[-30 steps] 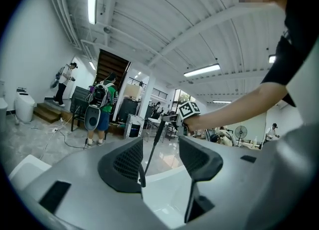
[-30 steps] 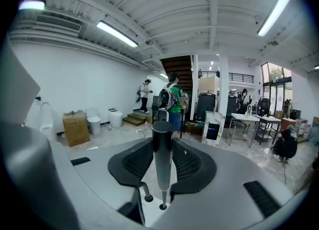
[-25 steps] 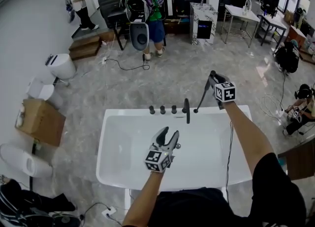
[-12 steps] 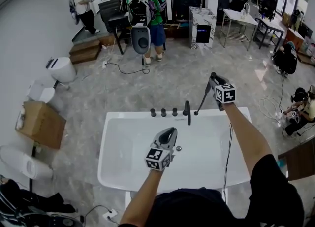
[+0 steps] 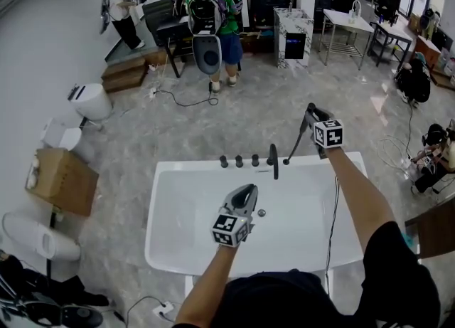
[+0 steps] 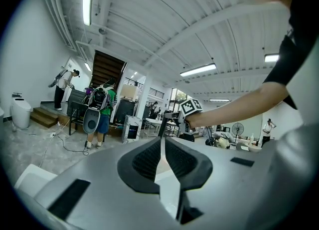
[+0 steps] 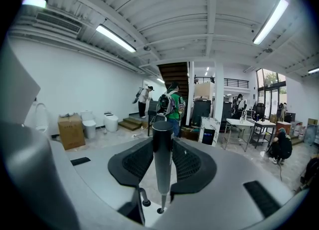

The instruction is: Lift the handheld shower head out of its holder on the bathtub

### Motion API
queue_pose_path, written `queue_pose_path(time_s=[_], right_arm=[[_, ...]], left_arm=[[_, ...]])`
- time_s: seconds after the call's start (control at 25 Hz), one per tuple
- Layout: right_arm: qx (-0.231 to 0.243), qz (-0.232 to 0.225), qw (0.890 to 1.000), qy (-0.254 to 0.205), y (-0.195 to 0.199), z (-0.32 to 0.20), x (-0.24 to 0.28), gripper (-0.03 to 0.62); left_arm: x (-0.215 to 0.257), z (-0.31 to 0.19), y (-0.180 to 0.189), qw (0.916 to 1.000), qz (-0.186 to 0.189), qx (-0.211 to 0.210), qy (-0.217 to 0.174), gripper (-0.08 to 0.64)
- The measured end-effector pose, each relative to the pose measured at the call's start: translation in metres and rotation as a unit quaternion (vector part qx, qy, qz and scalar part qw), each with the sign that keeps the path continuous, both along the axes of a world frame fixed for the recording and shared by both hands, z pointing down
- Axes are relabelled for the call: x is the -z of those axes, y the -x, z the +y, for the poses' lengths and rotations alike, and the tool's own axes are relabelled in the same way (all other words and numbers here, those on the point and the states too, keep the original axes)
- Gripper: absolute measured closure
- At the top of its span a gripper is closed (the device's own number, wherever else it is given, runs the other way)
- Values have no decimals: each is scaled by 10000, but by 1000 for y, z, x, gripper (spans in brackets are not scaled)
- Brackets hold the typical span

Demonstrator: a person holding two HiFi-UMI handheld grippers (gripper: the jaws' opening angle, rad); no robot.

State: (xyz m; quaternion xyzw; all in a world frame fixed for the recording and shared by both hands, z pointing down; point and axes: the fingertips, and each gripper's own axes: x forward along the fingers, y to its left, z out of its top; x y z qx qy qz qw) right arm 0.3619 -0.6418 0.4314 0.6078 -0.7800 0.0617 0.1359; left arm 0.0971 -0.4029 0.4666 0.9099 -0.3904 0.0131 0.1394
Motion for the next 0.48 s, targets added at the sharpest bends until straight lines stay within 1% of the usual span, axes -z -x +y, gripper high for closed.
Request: queue_pose_path(time_s=[0.12,0.28,0.48], right_arm=[[22,23,10000,-11,2,-2,4,480],[69,85,9999,-15,9,2,-8,480],[105,137,9998,17,21,-11,15,480]], left_arm=[[4,-2,1,10000,4,15,17,532],[-6,2,4,10000,-27,20,-9,532],[20,-10,15,10000,-35,48,26,532]])
